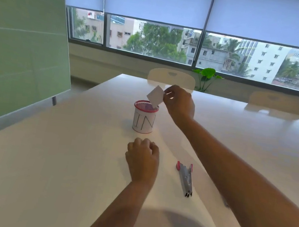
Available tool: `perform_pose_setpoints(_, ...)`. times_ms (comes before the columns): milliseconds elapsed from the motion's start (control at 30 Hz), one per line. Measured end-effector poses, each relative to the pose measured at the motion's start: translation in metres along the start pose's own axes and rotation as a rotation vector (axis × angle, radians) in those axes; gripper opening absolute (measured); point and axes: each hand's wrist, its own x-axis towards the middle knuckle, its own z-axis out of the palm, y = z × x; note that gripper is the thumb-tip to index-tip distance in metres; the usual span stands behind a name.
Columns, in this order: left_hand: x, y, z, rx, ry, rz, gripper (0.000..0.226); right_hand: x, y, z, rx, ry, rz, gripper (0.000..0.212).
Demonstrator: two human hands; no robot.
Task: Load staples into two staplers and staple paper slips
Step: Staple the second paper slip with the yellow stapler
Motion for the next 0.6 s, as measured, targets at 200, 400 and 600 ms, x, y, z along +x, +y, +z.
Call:
perform_pose_setpoints(200,-0.004,0.003,0.0,-0.007,0.039,0.039,0.02,0.013,-0.006,0.035,-0.265,-0.059,-0.07,0.023)
perform_pose_setpoints(400,-0.004,0.003,0.001,0.002,0.045,0.049,0.018,0.015,0.007,0.064,-0.384,-0.218,-0.076,0.025)
perform_pose_setpoints(600,-0.006,0.004,-0.001,-0.04,-0.008,0.04,0.026,0.023,0.015,0.057,-0.256,-0.289,0.021,0.033)
